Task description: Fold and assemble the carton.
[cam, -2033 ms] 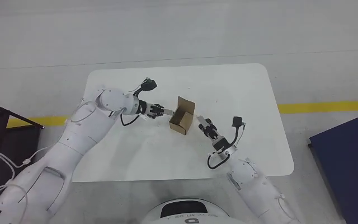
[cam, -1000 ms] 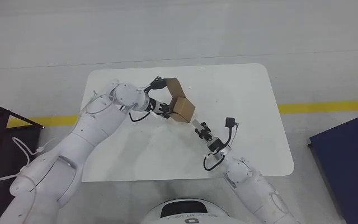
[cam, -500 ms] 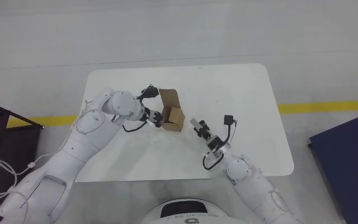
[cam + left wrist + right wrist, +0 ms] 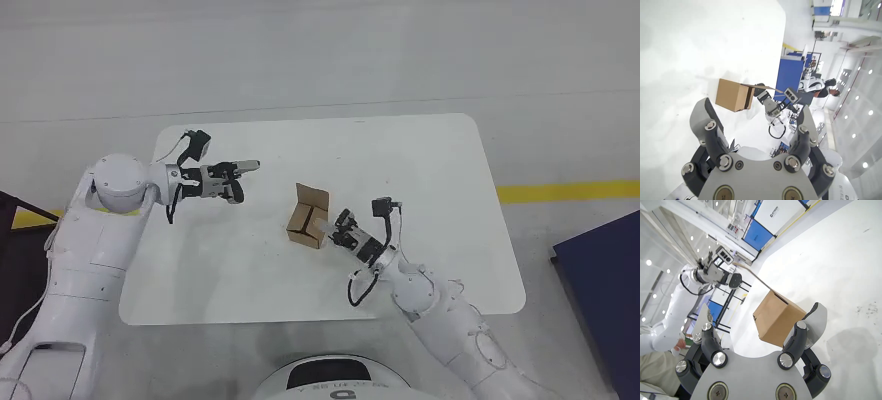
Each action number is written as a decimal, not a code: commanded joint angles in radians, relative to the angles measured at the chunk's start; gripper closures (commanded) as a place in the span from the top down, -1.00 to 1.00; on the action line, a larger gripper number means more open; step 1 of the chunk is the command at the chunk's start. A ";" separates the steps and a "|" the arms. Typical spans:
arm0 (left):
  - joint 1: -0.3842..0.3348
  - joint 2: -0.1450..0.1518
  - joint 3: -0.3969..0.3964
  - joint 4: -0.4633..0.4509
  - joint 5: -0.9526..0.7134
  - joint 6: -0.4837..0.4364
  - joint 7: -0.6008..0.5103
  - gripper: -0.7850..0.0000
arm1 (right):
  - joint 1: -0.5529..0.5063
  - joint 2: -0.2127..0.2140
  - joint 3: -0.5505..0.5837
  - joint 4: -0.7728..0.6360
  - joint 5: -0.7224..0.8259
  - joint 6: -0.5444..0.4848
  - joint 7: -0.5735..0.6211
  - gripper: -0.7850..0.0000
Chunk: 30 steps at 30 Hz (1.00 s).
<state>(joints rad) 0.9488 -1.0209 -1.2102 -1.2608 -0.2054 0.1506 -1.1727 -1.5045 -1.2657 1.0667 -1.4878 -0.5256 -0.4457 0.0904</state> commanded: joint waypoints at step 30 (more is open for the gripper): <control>-0.318 -0.211 0.489 0.499 -0.038 -0.071 -0.040 0.80 | -0.022 -0.012 -0.036 -0.048 -0.662 0.557 -0.168 1.00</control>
<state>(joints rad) 0.6318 -1.2322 -0.7233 -0.7661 -0.2498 0.0893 -1.2030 -1.5262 -1.2768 1.0251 -1.5367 -1.1890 0.0978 -0.0669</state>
